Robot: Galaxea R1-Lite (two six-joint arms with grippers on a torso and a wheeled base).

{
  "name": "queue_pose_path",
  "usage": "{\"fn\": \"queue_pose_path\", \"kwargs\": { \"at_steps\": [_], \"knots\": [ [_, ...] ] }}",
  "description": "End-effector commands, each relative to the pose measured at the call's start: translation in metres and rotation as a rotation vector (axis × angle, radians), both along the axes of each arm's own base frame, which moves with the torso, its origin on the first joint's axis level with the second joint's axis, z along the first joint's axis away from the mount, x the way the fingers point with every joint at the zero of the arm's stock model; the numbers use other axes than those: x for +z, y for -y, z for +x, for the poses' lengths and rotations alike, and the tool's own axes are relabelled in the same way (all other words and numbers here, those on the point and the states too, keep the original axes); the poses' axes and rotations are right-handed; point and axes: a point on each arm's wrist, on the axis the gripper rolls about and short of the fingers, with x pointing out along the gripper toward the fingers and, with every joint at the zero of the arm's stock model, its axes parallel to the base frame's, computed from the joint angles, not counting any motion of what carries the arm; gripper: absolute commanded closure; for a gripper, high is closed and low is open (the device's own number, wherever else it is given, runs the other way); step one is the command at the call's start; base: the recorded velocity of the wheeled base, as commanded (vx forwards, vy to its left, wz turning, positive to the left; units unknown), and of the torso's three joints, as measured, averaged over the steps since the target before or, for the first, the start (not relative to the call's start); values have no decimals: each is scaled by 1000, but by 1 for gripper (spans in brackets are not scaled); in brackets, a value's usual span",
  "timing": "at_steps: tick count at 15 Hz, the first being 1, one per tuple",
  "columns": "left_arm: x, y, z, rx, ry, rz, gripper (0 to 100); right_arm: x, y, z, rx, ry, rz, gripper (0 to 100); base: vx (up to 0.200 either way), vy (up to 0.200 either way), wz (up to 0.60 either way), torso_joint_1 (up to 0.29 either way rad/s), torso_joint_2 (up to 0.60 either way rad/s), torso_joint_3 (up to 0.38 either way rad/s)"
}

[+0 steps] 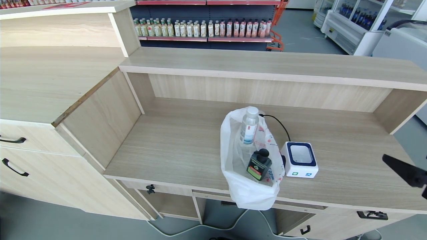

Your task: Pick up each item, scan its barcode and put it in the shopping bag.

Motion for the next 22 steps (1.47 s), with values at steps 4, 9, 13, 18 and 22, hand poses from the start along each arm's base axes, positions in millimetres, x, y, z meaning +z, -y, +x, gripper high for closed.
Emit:
{"fn": "queue_pose_path", "kwargs": {
  "at_steps": [4, 9, 13, 18, 22],
  "knots": [
    [0, 0, 0, 0, 0, 0, 100, -97, 4, -114, -77, 138, -9, 0, 0, 0, 0, 0, 0, 0],
    [0, 0, 0, 0, 0, 0, 100, -114, 4, -126, -39, 141, -2, 0, 0, 0, 0, 0, 0, 0],
    [0, 0, 0, 0, 0, 0, 100, -114, 4, -126, -41, 143, 6, 0, 0, 0, 0, 0, 0, 0],
    [0, 0, 0, 0, 0, 0, 100, -114, 4, -126, -41, 143, 4, 0, 0, 0, 0, 0, 0, 0],
    [0, 0, 0, 0, 0, 0, 100, -114, 4, -126, -40, 143, 5, 0, 0, 0, 0, 0, 0, 0]
  ]
}}
